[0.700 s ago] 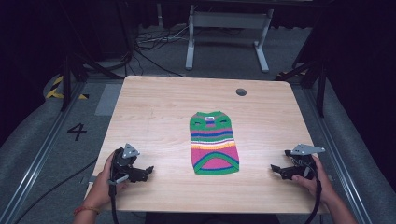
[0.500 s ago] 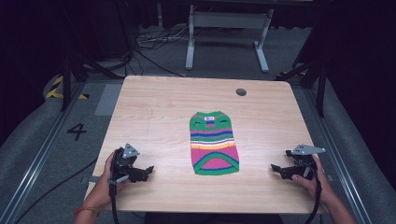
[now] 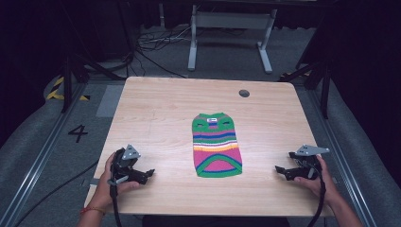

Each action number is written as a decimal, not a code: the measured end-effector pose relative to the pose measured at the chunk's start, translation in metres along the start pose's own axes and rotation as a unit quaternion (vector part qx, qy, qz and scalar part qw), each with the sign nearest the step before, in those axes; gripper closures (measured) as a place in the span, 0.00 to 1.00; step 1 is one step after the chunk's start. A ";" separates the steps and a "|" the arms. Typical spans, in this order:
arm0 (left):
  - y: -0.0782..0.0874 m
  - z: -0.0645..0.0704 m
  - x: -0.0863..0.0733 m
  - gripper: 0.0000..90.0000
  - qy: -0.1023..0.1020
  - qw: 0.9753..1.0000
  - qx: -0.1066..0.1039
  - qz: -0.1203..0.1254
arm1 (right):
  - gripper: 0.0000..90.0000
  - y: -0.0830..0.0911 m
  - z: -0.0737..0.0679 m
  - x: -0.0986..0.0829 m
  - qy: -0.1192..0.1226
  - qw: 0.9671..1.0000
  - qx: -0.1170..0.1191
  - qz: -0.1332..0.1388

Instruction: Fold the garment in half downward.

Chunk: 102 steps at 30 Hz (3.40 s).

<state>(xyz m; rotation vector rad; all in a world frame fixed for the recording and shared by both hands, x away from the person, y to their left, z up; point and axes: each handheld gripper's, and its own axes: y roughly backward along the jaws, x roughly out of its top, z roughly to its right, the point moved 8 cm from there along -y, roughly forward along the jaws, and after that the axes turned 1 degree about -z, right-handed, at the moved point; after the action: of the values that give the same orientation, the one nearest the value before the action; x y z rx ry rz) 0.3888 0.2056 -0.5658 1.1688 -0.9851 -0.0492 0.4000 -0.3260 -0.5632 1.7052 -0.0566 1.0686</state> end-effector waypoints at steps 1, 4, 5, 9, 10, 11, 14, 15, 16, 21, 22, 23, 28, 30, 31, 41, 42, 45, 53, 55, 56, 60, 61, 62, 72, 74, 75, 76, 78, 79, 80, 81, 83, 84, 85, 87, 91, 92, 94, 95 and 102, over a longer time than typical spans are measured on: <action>-0.001 -0.003 0.001 0.00 -0.006 1.000 0.000 0.000 | 0.18 0.000 0.000 0.002 0.004 1.000 0.004 -0.003; -0.001 -0.008 0.006 0.04 -0.006 1.000 -0.003 -0.005 | 0.24 -0.003 0.004 0.008 0.007 1.000 0.014 -0.017; 0.000 -0.010 0.009 0.13 -0.007 1.000 -0.003 -0.001 | 0.27 -0.005 0.005 0.011 0.010 1.000 0.018 -0.022; -0.008 -0.016 0.026 0.21 -0.022 1.000 0.002 -0.014 | 0.30 -0.012 0.013 0.027 0.016 1.000 0.012 -0.020; -0.011 -0.016 0.032 0.26 -0.022 1.000 -0.002 -0.010 | 0.30 -0.014 0.014 0.032 0.018 1.000 0.010 -0.018; -0.013 -0.016 0.041 0.31 -0.018 1.000 -0.016 -0.002 | 0.31 -0.015 0.016 0.037 0.018 1.000 0.009 -0.015; -0.022 -0.014 0.063 0.32 -0.004 0.999 -0.034 0.015 | 0.35 -0.021 0.023 0.056 0.021 1.000 -0.009 -0.012; -0.026 -0.015 0.069 0.35 -0.010 0.999 -0.036 0.018 | 0.36 -0.023 0.025 0.063 0.014 1.000 -0.011 -0.010; -0.026 -0.015 0.069 0.36 -0.010 0.999 -0.036 0.018 | 0.36 -0.023 0.025 0.063 0.014 1.000 -0.011 -0.010; -0.048 -0.015 0.103 0.34 0.003 0.999 -0.037 0.034 | 0.42 -0.046 0.027 0.111 -0.004 1.000 -0.003 0.027; -0.048 -0.015 0.103 0.34 0.003 0.999 -0.037 0.034 | 0.42 -0.046 0.027 0.111 -0.004 1.000 -0.003 0.027; -0.050 -0.015 0.108 0.34 0.002 0.998 -0.046 0.032 | 0.42 -0.049 0.026 0.119 -0.003 1.000 0.000 0.031; -0.060 -0.024 0.135 0.33 0.011 0.998 -0.039 0.047 | 0.45 -0.072 0.024 0.152 0.008 0.999 0.003 0.031; -0.067 -0.026 0.143 0.33 0.012 0.998 -0.038 0.043 | 0.46 -0.082 0.022 0.161 0.016 1.000 0.007 0.026; -0.071 -0.026 0.146 0.33 0.015 0.998 -0.038 0.039 | 0.47 -0.086 0.020 0.164 0.018 0.999 0.010 0.028; -0.104 -0.014 0.187 0.36 0.018 0.997 -0.057 0.053 | 0.62 -0.132 0.001 0.186 0.031 0.999 0.034 0.012; -0.107 -0.013 0.191 0.37 0.015 0.997 -0.058 0.051 | 0.63 -0.135 0.001 0.189 0.032 0.999 0.031 0.013; -0.117 -0.011 0.200 0.41 0.013 0.997 -0.055 0.044 | 0.65 -0.143 -0.002 0.199 0.026 0.999 0.040 0.017; -0.142 -0.009 0.206 0.44 0.044 0.997 -0.046 0.034 | 0.66 -0.168 -0.017 0.207 0.029 0.998 0.051 0.007; -0.147 -0.007 0.207 0.44 0.056 0.997 -0.044 0.031 | 0.66 -0.174 -0.017 0.207 0.030 0.998 0.048 -0.002; -0.150 -0.005 0.208 0.44 0.058 0.997 -0.045 0.034 | 0.66 -0.175 -0.015 0.208 0.019 0.999 0.042 -0.001; -0.161 0.004 0.209 0.44 0.049 0.998 -0.039 0.014 | 0.67 -0.179 -0.015 0.210 0.004 0.999 0.040 0.001; -0.162 0.004 0.210 0.44 0.054 0.998 -0.034 0.018 | 0.68 -0.181 -0.015 0.208 0.004 0.999 0.037 -0.004; -0.162 0.004 0.211 0.44 0.061 0.997 -0.037 0.022 | 0.69 -0.182 -0.015 0.208 -0.005 0.999 0.041 0.000; -0.166 0.012 0.214 0.84 0.053 0.996 -0.069 0.026 | 0.94 -0.176 -0.022 0.204 0.020 0.998 0.055 -0.022; -0.167 0.015 0.216 0.86 0.043 0.996 -0.071 0.029 | 0.95 -0.175 -0.022 0.203 0.013 0.998 0.051 -0.019; -0.167 0.016 0.216 0.88 0.042 0.996 -0.072 0.028 | 0.96 -0.174 -0.024 0.203 0.010 0.999 0.046 -0.020; -0.167 0.016 0.216 0.89 0.036 0.997 -0.069 0.030 | 0.96 -0.174 -0.024 0.204 0.017 0.999 0.040 -0.017; -0.165 0.015 0.219 0.91 0.029 0.997 -0.060 0.041 | 0.96 -0.171 -0.024 0.204 0.016 0.999 0.038 -0.008; -0.164 0.016 0.220 0.91 0.028 0.997 -0.060 0.048 | 0.96 -0.169 -0.024 0.205 0.015 0.999 0.040 -0.002; -0.162 0.017 0.223 0.91 0.028 0.996 -0.059 0.059 | 0.97 -0.168 -0.024 0.205 0.013 0.999 0.043 0.003; -0.160 0.018 0.226 0.91 0.026 0.996 -0.058 0.068 | 0.97 -0.165 -0.023 0.205 0.010 0.999 0.046 0.009; -0.156 0.021 0.230 0.91 0.020 0.995 -0.053 0.081 | 0.97 -0.161 -0.021 0.206 0.007 0.999 0.051 0.018; -0.154 0.023 0.233 0.91 0.015 0.995 -0.054 0.083 | 0.97 -0.158 -0.020 0.207 0.006 0.998 0.052 0.025; -0.152 0.026 0.235 0.90 0.011 0.994 -0.055 0.089 | 0.97 -0.154 -0.019 0.208 0.004 0.998 0.054 0.029; -0.145 0.030 0.239 0.90 0.001 0.993 -0.058 0.104 | 0.97 -0.144 -0.018 0.210 0.010 0.998 0.054 0.043; -0.129 0.039 0.242 0.90 -0.027 0.989 -0.065 0.127 | 0.96 -0.127 -0.022 0.212 0.022 0.996 0.058 0.069; -0.125 0.039 0.241 0.90 -0.030 0.989 -0.065 0.128 | 0.96 -0.123 -0.024 0.212 0.027 0.995 0.062 0.072; -0.118 0.043 0.239 0.90 -0.041 0.989 -0.064 0.130 | 0.96 -0.114 -0.029 0.210 0.035 0.994 0.072 0.081; -0.118 0.043 0.239 0.90 -0.041 0.989 -0.064 0.130 | 0.96 -0.114 -0.029 0.210 0.035 0.994 0.072 0.081; -0.093 0.054 0.230 0.90 -0.112 0.984 -0.061 0.124 | 0.96 -0.079 -0.049 0.212 0.064 0.985 0.096 0.125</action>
<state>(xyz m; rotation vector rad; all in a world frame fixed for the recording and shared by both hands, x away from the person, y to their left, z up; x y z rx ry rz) 0.5318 0.0088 -0.4933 0.9358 -1.3031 -0.0431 0.5371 -0.1584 -0.4793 1.8307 -0.0902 1.4067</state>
